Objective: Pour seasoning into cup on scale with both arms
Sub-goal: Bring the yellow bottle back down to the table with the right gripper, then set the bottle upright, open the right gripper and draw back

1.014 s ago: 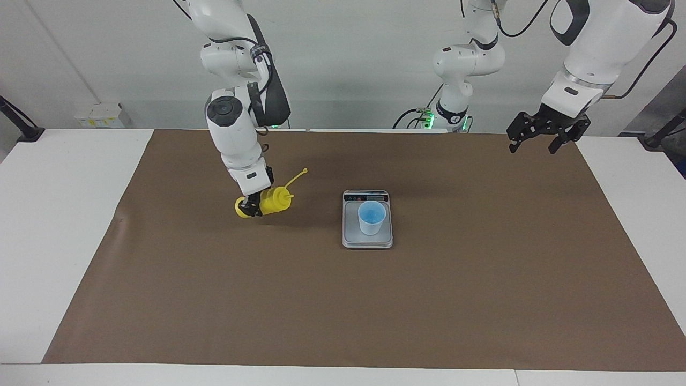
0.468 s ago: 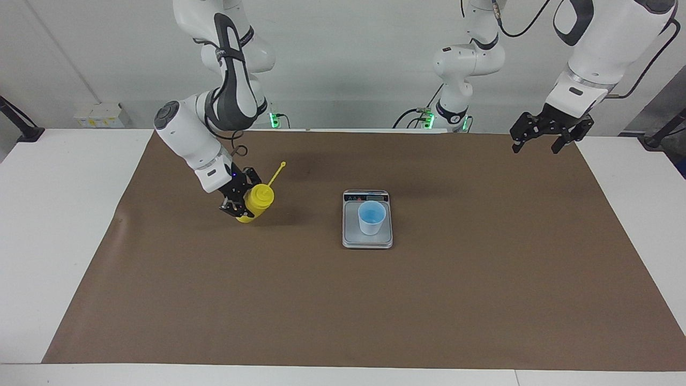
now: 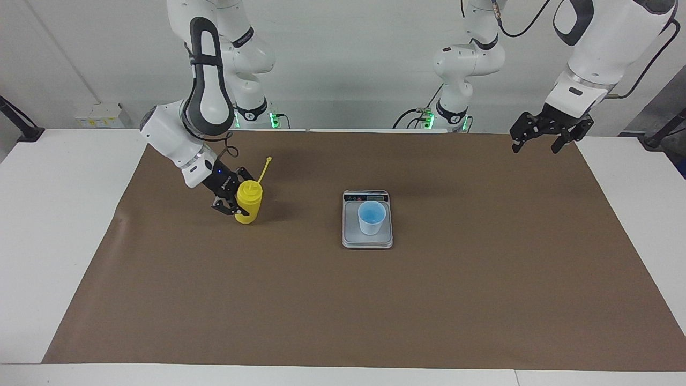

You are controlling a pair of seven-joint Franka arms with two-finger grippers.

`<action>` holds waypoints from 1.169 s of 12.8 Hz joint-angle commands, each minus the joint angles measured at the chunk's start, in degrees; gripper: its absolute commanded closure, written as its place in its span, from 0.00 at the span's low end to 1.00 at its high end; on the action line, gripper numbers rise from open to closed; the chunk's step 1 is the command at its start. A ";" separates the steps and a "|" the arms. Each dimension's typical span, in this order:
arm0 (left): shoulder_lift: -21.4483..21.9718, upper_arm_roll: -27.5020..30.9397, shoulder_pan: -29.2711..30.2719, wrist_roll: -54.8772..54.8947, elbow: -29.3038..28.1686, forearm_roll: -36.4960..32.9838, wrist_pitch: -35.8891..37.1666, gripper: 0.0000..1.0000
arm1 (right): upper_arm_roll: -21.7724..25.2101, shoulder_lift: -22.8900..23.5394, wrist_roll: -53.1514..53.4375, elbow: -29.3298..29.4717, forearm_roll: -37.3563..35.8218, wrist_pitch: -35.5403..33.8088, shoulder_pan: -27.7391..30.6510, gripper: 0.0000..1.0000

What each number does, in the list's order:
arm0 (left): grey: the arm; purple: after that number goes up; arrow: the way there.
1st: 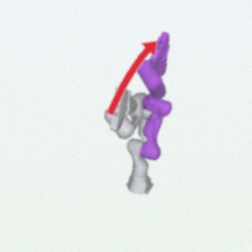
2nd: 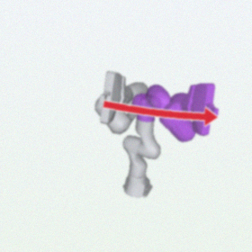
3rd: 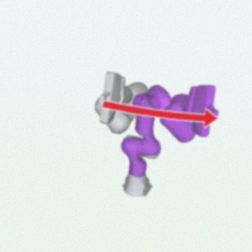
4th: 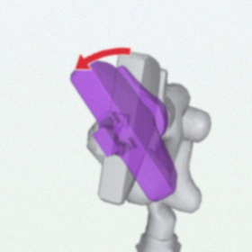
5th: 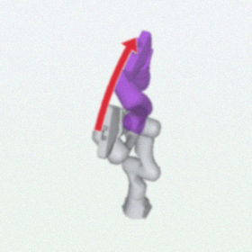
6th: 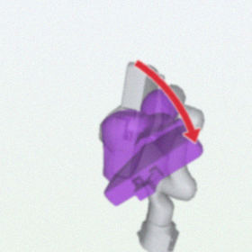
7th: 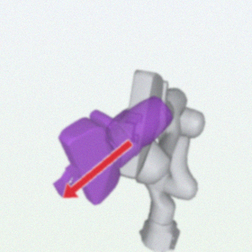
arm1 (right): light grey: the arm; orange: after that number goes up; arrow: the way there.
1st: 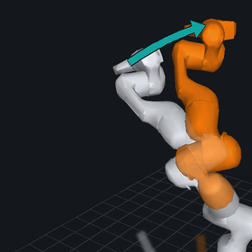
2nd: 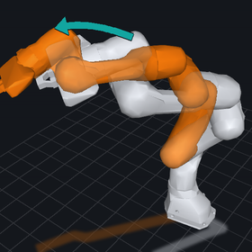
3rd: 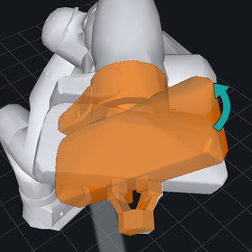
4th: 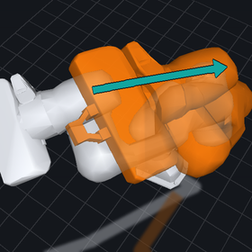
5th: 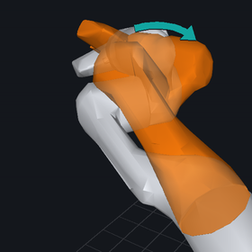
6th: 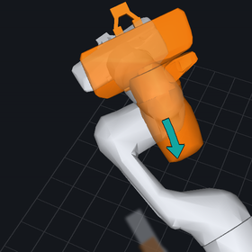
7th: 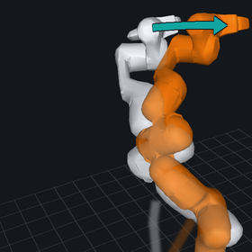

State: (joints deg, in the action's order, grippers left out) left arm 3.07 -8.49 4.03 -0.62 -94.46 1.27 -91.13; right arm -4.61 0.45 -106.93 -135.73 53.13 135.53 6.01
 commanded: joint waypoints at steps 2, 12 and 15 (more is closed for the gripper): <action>0.71 -0.13 -0.07 0.36 -0.20 0.05 0.43 0.00 | -0.93 -2.20 -1.88 -1.73 2.68 0.79 1.19 0.00; 0.71 -0.04 0.54 0.45 -0.20 0.14 0.78 0.00 | -0.58 -3.08 -10.14 -1.38 -3.80 -7.99 11.64 0.00; 0.71 -0.04 0.19 0.53 -0.20 0.05 0.78 0.00 | -0.40 -3.08 -9.96 0.54 -9.95 -11.77 15.16 0.00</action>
State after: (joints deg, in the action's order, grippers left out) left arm 3.07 -8.43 4.03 -0.62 -94.45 1.27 -91.13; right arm -4.52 -1.42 -116.44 -135.98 46.37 126.29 19.11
